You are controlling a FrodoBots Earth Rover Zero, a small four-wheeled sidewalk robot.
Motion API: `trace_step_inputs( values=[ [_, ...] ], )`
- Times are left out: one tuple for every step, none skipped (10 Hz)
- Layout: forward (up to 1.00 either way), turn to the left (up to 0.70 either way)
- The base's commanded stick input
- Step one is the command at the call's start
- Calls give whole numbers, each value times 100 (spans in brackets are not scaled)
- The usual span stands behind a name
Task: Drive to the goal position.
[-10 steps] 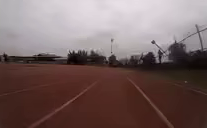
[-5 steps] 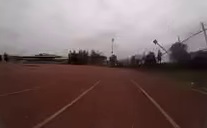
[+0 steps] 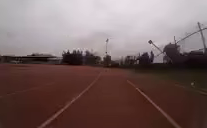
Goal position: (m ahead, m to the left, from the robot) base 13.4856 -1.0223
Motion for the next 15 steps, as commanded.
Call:
trace_step_inputs(
  values=[
    [70, 0],
    [70, 0],
    [70, 0],
    [70, -26],
    [70, -18],
    [70, -9],
    [70, 0],
    [70, 0],
    [70, 0],
    [70, 0],
    [70, -4],
    [70, -20],
    [70, -35],
    [70, -35],
    [70, -35]
  ],
)
